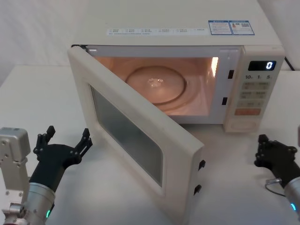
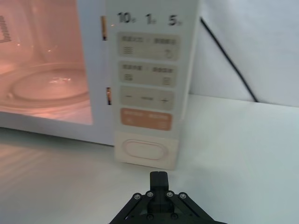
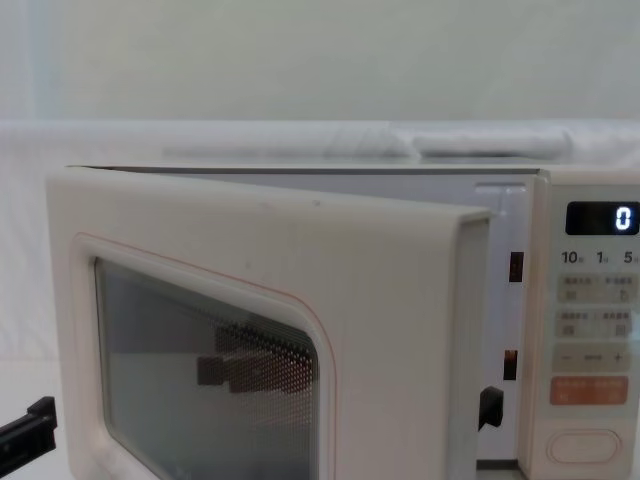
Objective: Press the button to open the microwave door with one hand; close the microwave door with the other hand.
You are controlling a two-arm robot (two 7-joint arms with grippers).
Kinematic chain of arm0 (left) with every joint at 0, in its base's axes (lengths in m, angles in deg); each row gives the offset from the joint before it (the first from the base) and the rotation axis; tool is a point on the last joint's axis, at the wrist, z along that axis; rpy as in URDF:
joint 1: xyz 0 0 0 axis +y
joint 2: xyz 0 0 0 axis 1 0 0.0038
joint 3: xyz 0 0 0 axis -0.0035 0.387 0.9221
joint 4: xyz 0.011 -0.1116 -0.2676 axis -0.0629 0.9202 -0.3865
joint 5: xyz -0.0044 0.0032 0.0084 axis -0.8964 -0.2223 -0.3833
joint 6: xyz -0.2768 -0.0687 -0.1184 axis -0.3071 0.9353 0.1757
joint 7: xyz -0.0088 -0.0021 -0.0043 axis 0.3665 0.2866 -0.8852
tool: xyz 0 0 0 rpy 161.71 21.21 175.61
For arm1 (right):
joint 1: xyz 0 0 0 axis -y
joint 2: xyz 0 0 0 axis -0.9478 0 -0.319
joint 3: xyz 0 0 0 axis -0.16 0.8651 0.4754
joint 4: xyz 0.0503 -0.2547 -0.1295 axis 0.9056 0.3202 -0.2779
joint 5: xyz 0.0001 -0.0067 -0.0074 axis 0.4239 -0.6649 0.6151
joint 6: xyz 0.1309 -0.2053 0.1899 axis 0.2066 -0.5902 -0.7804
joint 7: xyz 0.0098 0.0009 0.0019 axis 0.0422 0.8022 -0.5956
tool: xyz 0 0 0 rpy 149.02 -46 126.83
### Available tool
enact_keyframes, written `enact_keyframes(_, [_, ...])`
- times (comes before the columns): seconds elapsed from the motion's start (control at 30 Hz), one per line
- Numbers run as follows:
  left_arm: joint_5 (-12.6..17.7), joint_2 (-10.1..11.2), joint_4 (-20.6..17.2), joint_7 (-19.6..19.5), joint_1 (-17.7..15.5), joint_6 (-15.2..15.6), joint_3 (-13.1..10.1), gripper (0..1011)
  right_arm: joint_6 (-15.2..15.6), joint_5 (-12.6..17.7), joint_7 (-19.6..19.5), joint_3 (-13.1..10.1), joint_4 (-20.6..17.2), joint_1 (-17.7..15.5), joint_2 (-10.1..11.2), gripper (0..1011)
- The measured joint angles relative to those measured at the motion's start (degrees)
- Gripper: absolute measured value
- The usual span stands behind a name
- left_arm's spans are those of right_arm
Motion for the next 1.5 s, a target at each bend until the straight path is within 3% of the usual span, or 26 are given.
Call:
enact_keyframes(0.53, [0.0,0.0,0.0,0.0,0.0,0.0,0.0,1001,-0.4,0.1,-2.1,-3.7,-1.9,-1.7,0.8,0])
enact_keyframes(0.97, [0.0,0.0,0.0,0.0,0.0,0.0,0.0,1001,-0.5,0.0,-2.1,-3.7,-1.7,-1.7,0.7,0])
enact_keyframes(1.4, [0.0,0.0,0.0,0.0,0.0,0.0,0.0,1001,-0.5,-0.1,-2.1,-3.6,-1.6,-1.6,0.7,326])
enact_keyframes(1.5, [0.0,0.0,0.0,0.0,0.0,0.0,0.0,1001,-0.5,-0.1,-2.1,-3.6,-1.6,-1.6,0.7,466])
